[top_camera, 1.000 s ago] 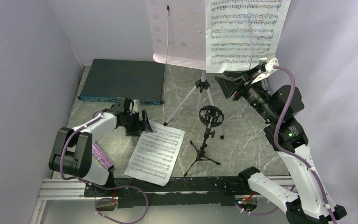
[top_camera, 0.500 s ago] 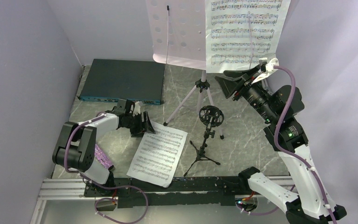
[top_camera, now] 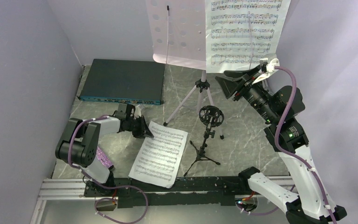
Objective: Set up the instrument practice props
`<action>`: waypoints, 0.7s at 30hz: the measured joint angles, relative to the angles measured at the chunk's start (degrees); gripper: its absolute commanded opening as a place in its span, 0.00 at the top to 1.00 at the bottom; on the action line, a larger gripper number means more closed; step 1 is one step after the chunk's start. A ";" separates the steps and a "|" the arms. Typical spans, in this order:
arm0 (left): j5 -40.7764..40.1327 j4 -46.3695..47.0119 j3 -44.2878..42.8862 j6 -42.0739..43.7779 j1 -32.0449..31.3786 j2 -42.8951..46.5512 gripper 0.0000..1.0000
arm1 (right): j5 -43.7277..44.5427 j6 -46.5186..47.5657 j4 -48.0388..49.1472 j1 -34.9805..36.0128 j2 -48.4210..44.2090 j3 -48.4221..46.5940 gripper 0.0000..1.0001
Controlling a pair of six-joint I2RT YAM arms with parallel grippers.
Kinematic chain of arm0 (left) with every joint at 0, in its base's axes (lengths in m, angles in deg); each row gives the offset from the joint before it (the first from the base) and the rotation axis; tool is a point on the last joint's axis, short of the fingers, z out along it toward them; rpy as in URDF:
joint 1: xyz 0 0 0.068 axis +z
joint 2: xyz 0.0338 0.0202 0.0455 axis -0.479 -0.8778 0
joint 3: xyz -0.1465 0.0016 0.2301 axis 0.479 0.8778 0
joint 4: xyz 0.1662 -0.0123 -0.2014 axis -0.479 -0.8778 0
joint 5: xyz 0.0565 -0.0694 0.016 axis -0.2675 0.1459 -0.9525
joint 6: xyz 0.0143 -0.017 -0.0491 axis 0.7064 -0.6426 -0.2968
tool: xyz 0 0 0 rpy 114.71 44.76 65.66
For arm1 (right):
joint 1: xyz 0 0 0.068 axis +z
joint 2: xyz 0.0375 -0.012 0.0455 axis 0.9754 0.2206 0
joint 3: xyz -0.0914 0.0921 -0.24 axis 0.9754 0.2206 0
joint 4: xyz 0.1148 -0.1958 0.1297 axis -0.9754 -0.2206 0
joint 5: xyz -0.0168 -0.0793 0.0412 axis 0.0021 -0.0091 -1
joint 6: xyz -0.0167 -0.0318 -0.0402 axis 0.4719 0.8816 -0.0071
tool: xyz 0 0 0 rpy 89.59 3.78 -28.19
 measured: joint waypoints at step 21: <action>-5.11 -18.78 -9.16 5.18 0.00 47.93 0.97 | -6.54 -0.70 3.06 0.00 -0.59 1.36 0.24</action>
